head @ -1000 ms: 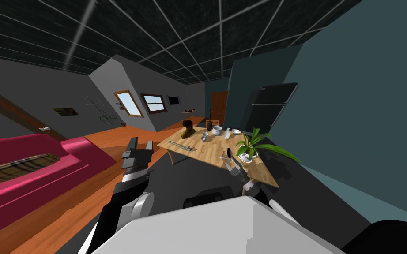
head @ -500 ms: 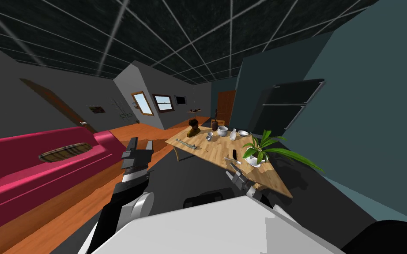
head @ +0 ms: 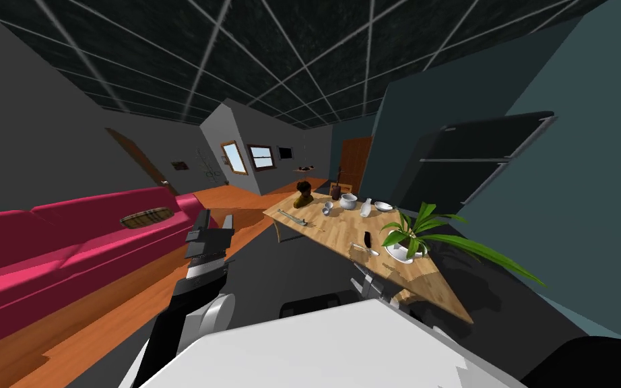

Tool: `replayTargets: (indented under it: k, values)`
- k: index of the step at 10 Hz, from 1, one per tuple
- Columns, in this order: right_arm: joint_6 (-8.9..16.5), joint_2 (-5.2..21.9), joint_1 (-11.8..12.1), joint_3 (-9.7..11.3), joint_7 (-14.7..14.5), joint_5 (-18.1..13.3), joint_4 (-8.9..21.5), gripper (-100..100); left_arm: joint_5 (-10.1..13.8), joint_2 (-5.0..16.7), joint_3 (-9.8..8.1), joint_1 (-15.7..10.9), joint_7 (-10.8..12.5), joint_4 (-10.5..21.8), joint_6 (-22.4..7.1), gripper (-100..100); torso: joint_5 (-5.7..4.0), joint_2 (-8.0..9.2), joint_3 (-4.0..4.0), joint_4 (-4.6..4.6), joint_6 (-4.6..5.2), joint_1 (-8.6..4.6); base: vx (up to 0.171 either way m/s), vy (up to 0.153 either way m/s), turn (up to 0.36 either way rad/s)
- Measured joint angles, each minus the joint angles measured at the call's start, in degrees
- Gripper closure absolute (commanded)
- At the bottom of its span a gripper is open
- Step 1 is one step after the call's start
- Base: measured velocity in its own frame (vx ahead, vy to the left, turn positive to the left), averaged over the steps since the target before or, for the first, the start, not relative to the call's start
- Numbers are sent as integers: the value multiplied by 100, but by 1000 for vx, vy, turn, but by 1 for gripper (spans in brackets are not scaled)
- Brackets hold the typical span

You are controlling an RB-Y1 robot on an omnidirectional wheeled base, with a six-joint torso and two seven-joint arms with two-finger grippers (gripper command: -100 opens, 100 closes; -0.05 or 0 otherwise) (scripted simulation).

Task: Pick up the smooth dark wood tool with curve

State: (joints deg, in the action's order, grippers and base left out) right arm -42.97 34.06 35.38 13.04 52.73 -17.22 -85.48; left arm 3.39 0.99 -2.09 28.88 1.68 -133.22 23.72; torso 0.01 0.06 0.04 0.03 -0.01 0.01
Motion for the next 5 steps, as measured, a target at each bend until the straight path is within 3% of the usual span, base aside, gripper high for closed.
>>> replayTargets:
  k: [2, 3, 4, 5]
  values:
    - [-76, 283, 24, 113, 295, -170, 399, -100, 0, 0, 0, 0, 0, 0, 0, 0, 2, 0, 0, 0, 3, 1, -9, 42, 242]
    - [-49, 367, 100, 167, 424, -248, 425, -100, 0, 0, -1, 1, 0, 0, 0, 0, 1, 0, 0, 0, 7, 1, -8, 51, 352]
    - [-32, 556, 176, 247, 596, -369, 484, -100, 0, 0, 0, 0, 0, 0, 0, 0, 3, -1, 0, 0, 2, 3, -5, 34, 135]
    - [-87, 586, 115, 314, 698, -450, 720, -100, 0, 0, -1, 2, 0, 0, 0, 0, 1, -1, -1, 0, 9, 0, -3, 53, 284]
